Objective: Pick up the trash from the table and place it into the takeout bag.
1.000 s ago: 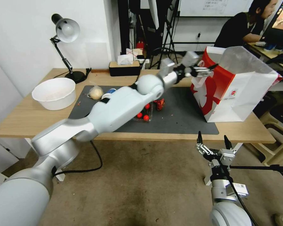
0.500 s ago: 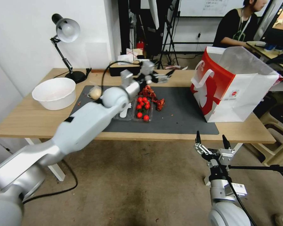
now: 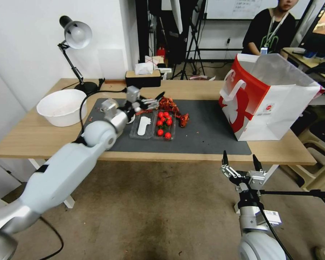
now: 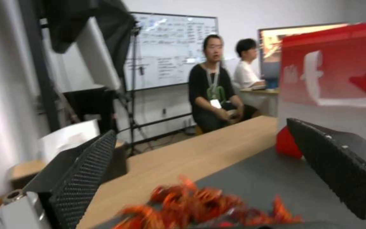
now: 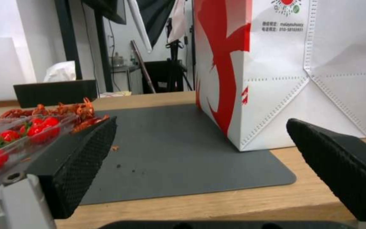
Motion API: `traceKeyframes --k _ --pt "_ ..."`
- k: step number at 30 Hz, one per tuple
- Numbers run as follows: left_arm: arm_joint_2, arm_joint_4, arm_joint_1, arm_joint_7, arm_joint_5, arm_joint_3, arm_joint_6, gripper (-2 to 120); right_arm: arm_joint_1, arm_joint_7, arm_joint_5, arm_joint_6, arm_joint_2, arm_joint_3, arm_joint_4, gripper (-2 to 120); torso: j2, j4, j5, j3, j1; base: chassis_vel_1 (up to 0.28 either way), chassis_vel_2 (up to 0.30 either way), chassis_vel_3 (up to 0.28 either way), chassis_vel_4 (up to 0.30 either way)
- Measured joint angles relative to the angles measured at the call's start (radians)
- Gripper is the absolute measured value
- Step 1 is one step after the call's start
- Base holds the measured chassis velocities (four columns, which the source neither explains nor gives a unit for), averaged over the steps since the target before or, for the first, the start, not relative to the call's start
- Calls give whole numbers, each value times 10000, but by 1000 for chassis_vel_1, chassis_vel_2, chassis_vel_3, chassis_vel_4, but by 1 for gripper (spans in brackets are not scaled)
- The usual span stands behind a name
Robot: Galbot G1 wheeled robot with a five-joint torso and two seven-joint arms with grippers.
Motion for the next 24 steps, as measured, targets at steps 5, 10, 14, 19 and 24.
traceKeyframes --k 5,10,14,19,24 --pt "250 -911 1468 -267 398 -1383 125 100 -42 -3 -26 17 -10 -7 5 100 0 -1 3 0 -1 0 0 0 0" --pt "324 -1661 2865 -621 810 -2371 61 100 -82 -6 -53 52 32 -50 8 100 0 -1 3 0 0 0 0 0 0" --pt "137 -2241 4292 -846 1343 -3277 31 100 -113 -7 -82 87 54 -82 6 100 0 -2 5 0 -1 0 0 0 0" --pt "-160 -2679 5578 -972 1734 -4176 33 100 -122 -7 -95 113 71 -114 -11 100 0 -1 8 -1 -1 0 0 0 0" --pt "-812 -3039 6825 -1271 2300 -5098 -79 100 -123 -6 -134 124 95 -169 -39 100 1 -2 8 0 -2 0 0 0 0"
